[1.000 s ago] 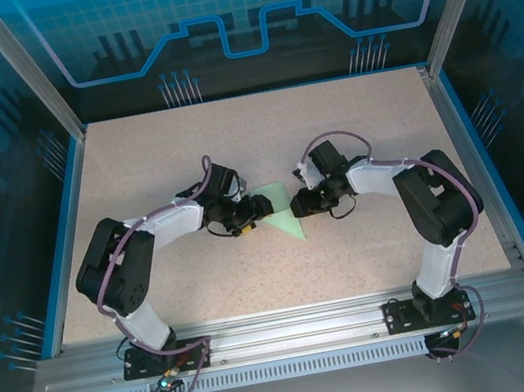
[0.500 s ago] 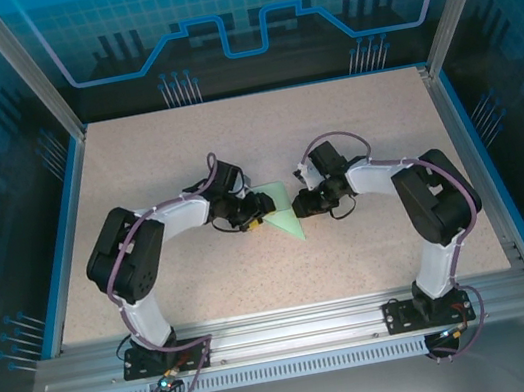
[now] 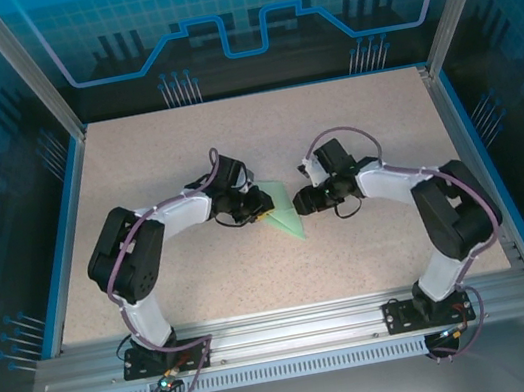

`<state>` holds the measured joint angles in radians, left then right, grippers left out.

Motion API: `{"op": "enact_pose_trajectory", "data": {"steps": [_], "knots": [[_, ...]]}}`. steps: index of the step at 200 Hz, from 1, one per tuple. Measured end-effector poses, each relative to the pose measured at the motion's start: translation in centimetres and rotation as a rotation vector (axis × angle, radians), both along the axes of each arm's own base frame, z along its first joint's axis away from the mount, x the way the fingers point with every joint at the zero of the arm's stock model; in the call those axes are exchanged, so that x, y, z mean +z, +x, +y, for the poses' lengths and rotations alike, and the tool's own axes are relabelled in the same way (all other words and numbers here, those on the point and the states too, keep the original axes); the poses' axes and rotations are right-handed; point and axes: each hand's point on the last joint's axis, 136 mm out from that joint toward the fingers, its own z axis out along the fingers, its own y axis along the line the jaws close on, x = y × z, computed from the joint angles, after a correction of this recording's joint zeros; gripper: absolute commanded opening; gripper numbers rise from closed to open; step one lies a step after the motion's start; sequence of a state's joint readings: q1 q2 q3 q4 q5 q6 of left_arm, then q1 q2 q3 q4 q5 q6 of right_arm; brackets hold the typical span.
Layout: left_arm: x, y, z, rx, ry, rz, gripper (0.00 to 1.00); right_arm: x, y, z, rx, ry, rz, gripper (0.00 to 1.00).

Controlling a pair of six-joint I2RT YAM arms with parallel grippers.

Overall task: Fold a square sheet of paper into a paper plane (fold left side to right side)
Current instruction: Fourth fold the wing at the center of the table.

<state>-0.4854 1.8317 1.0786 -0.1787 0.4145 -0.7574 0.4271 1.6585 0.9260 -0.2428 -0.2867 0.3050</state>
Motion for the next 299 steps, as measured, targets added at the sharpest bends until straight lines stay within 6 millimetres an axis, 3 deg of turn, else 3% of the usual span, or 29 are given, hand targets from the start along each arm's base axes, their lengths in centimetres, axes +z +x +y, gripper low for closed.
{"op": "enact_pose_trajectory", "data": {"steps": [38, 91, 196, 246, 299], "knots": [[0.1, -0.1, -0.2, -0.004, 0.006, 0.003, 0.20, 1.5, -1.6, 0.8, 0.040, -0.037, -0.108, 0.51], [0.1, -0.3, -0.1, -0.004, 0.017, 0.012, 0.20, -0.9, -5.3, 2.9, 0.142, -0.121, -0.166, 0.51], [0.6, 0.4, -0.5, -0.004, 0.016, 0.011, 0.20, -2.6, -4.5, 3.9, 0.167, -0.212, -0.225, 0.45], [0.4, 0.4, -0.5, -0.004, 0.019, 0.017, 0.21, -2.9, -3.9, 4.0, 0.169, -0.232, -0.236, 0.34], [1.0, 0.6, -0.6, -0.020, 0.026, 0.007, 0.36, -3.7, -4.0, 4.0, 0.186, -0.250, -0.224, 0.23]]}}
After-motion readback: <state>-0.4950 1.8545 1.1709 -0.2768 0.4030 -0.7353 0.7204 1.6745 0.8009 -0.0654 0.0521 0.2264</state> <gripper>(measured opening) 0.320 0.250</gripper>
